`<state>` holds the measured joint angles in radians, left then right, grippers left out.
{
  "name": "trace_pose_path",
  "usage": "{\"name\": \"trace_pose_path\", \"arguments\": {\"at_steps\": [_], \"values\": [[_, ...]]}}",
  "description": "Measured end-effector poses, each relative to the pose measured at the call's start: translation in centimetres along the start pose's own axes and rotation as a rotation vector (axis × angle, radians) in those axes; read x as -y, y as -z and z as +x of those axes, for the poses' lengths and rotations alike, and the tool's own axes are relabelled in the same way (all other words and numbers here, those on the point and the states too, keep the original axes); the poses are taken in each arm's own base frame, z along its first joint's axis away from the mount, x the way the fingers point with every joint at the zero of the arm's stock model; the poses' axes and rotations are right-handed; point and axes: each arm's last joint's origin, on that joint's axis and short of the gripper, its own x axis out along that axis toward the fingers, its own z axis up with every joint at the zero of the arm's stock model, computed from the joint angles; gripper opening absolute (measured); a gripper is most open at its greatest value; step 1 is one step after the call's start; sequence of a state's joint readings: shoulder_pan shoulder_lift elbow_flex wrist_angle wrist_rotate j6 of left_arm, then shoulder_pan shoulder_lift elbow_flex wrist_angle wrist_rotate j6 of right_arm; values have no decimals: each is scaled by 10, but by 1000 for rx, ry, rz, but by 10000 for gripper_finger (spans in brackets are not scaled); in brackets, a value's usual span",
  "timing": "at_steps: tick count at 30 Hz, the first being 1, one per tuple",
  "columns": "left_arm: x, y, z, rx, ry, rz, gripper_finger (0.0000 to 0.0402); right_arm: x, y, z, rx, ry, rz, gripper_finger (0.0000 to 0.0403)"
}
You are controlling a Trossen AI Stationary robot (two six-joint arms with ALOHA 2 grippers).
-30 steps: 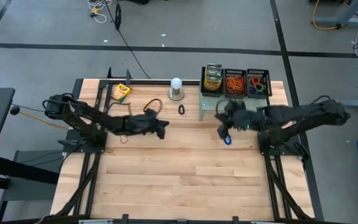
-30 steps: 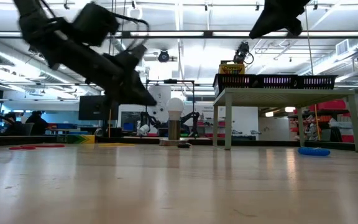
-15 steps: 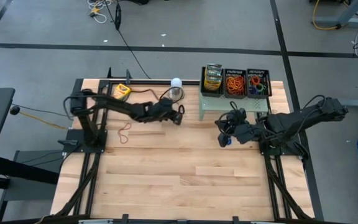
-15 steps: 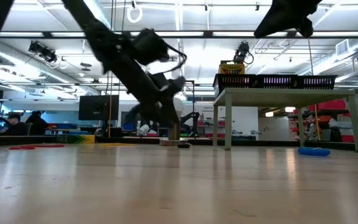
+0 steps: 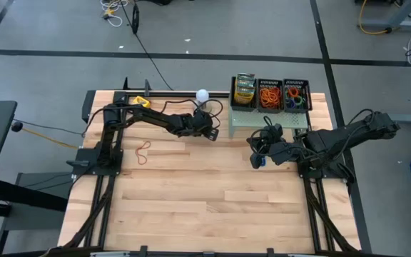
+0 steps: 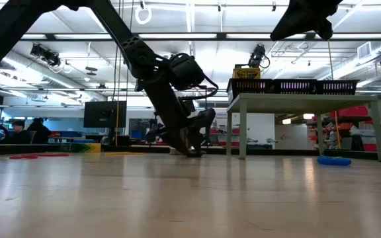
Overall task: Pick & Place Office Desk Supplies
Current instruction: Put the black spring keychain into the right basket on the shelf
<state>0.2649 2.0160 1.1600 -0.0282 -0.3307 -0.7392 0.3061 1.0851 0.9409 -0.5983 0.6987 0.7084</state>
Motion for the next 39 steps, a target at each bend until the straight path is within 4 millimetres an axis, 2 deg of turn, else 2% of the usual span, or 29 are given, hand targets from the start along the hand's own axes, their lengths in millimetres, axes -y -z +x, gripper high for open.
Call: {"name": "trace_pose_path", "arguments": {"at_steps": [3,7,9,14,21,24,27,30,32,35,39], "values": [[-1,2,0,-32,-4,9,117,0,0,0,0,-1,-6,10],[-4,2,-8,-66,-40,66,35,0,0,0,-2,-3,-6,11],[-3,3,-13,-50,-30,81,12,0,0,0,-2,-3,-5,11],[-4,17,-34,65,129,108,4,-1,1,-1,-4,-11,53,11],[-22,69,-61,208,501,-6,3,-11,11,5,-87,-42,185,11],[-25,89,-69,193,539,-20,3,-19,19,16,-157,-48,231,11],[-26,100,-71,163,512,-48,7,-27,30,30,-209,-19,235,11],[-26,98,-67,142,444,-81,19,-33,38,41,-234,6,230,11],[-27,90,-62,124,394,-107,27,-36,40,46,-233,5,233,11],[-27,67,-54,130,329,-123,42,-39,40,48,-228,-17,240,11],[-27,28,-45,114,237,-51,74,-40,40,48,-233,-25,233,11]]}}
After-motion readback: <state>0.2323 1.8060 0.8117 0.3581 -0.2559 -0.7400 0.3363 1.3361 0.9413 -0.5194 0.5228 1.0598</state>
